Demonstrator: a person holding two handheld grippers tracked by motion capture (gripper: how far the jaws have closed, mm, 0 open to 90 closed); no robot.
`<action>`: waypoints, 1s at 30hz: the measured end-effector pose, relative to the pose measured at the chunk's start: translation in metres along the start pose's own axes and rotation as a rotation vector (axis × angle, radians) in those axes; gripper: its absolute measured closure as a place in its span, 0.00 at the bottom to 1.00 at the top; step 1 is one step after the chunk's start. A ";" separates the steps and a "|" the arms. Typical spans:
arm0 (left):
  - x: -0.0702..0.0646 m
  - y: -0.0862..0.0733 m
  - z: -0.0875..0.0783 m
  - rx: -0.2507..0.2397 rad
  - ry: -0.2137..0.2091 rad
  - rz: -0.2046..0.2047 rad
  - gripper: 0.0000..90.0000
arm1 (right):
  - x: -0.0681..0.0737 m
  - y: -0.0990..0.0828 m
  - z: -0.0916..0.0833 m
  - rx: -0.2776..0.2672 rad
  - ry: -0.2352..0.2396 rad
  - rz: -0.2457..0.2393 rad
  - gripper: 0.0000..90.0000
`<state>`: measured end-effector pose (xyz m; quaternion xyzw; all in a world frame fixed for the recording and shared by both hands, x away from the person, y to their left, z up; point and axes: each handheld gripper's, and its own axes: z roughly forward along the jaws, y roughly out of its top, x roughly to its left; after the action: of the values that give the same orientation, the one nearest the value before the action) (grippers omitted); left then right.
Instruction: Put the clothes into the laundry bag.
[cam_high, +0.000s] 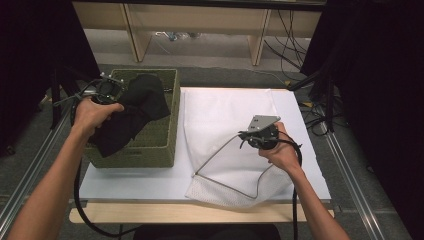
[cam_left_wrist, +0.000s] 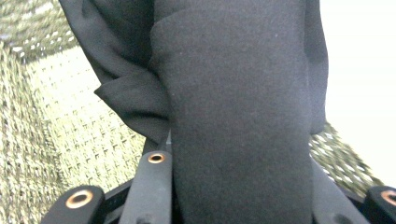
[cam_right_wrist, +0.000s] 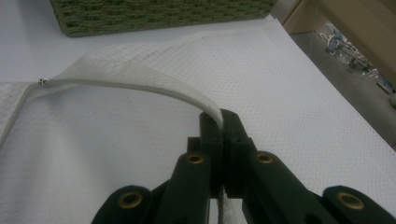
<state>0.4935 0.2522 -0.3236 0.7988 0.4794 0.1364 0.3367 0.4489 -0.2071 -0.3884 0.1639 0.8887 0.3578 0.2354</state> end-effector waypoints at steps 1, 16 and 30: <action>-0.003 -0.001 -0.004 0.000 -0.014 0.007 0.75 | 0.000 0.000 -0.001 -0.003 0.000 0.003 1.00; -0.061 -0.019 -0.070 -0.045 -0.168 0.070 0.75 | -0.004 0.001 -0.002 -0.003 -0.006 0.016 1.00; -0.140 -0.068 -0.076 -0.063 -0.352 0.180 0.76 | -0.007 0.000 -0.002 -0.009 -0.004 0.030 1.00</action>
<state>0.3364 0.1843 -0.2987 0.8392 0.3353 0.0393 0.4264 0.4538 -0.2113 -0.3849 0.1769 0.8839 0.3650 0.2326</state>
